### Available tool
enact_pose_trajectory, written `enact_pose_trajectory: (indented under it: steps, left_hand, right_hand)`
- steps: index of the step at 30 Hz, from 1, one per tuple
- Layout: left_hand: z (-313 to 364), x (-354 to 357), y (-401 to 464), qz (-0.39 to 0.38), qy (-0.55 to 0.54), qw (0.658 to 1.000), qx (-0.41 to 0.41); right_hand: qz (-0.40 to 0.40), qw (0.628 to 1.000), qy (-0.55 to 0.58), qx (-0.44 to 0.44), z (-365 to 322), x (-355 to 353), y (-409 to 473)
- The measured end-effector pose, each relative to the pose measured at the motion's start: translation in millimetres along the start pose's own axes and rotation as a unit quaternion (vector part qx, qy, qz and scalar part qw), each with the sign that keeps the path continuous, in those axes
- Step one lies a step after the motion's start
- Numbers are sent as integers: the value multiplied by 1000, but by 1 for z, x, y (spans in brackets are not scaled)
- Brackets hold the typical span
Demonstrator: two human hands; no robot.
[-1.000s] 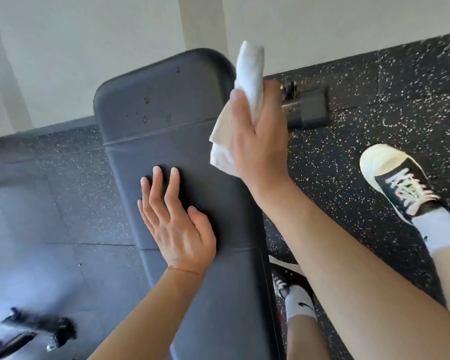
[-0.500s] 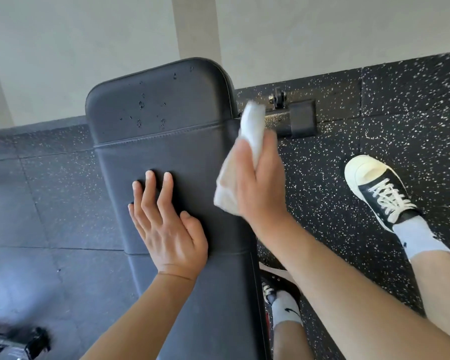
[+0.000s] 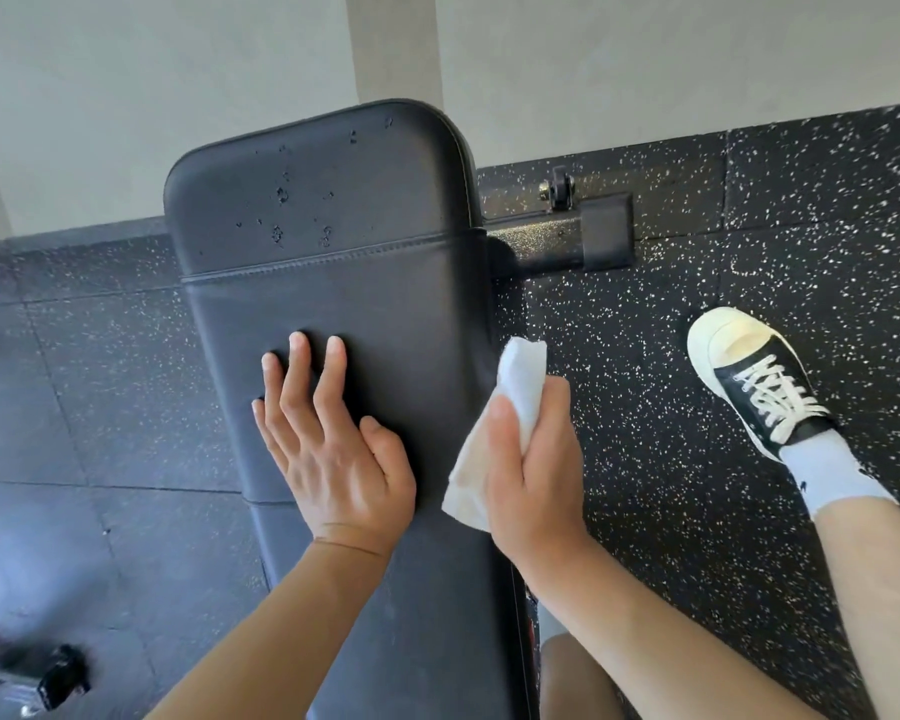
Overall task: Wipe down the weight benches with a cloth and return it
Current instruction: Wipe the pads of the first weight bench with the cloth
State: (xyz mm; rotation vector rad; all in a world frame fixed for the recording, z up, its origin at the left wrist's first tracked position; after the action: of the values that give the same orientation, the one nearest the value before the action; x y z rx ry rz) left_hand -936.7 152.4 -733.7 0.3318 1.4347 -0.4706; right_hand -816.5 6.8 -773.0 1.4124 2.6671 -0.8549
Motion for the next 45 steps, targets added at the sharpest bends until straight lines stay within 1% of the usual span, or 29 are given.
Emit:
enact_pose_trajectory:
  steps: [3, 6, 8, 10, 12, 17, 20, 24, 27, 31, 34, 37, 39, 41, 43, 44, 45]
  left_hand:
    - [1, -1, 0, 3, -1, 1000, 2]
    - [2, -1, 0, 1, 2, 1000, 3]
    - [2, -2, 0, -1, 5, 1000, 3]
    - [2, -2, 0, -3, 7, 1000, 2]
    - [2, -3, -1, -4, 3, 1000, -1]
    - [3, -3, 2, -1, 1, 1000, 5]
    - [3, -4, 2, 2, -2, 1000, 3]
    - [2, -4, 0, -7, 2, 1000, 6]
    - [2, -4, 0, -7, 7, 1000, 6]
    - [5, -8, 3, -8, 15, 1000, 5]
    - [9, -12, 3, -11, 20, 1000, 10]
    - [8, -18, 6, -17, 20, 1000, 16]
    - [7, -23, 9, -21, 12, 999, 23]
    - [3, -29, 15, -23, -9, 999, 28]
    - [-7, -39, 27, -19, -29, 999, 21]
    - [-16, -43, 37, -13, -36, 999, 8]
    - [-27, -47, 49, -4, -47, 999, -23]
  right_hand:
    - [14, 999, 23, -29, -22, 6, 33]
    - [59, 996, 48, -36, -53, 15, 92]
    - [84, 995, 43, -41, -73, 19, 128]
    - [96, 993, 34, -54, -83, 22, 142]
    - [82, 994, 31, -59, -76, 21, 128]
    - [13, 1000, 12, -6, -16, 9, 41]
    - [-32, 999, -18, -4, -1, 0, 16]
    - [-107, 990, -79, -54, -23, -11, 42]
    - [-100, 980, -101, -137, -71, -23, 87]
    - [-66, 951, -159, -256, -150, -21, 147]
    - [-78, 913, -232, -327, -188, 12, 168]
    - [-112, 862, -339, -359, -193, 60, 169]
    - [-82, 841, -396, -360, -188, 72, 163]
    - [-64, 832, -401, -378, -187, 76, 151]
    - [-109, 806, -377, -442, -186, 81, 128]
    - [-141, 783, -372, -479, -184, 81, 118]
    - [-167, 754, -376, -512, -183, 78, 112]
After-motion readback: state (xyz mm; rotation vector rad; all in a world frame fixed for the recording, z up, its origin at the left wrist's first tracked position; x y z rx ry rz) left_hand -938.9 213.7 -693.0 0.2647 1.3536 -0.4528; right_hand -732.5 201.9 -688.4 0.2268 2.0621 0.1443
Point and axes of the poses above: each hand's wrist, its own y-axis towards the middle knuckle, its own x-axis out of the palm, z = x × y, the point moved 7 cm from there along y, towards the middle knuckle, and after that the axes turned 5 degrees about y, right-handed, at the moved point
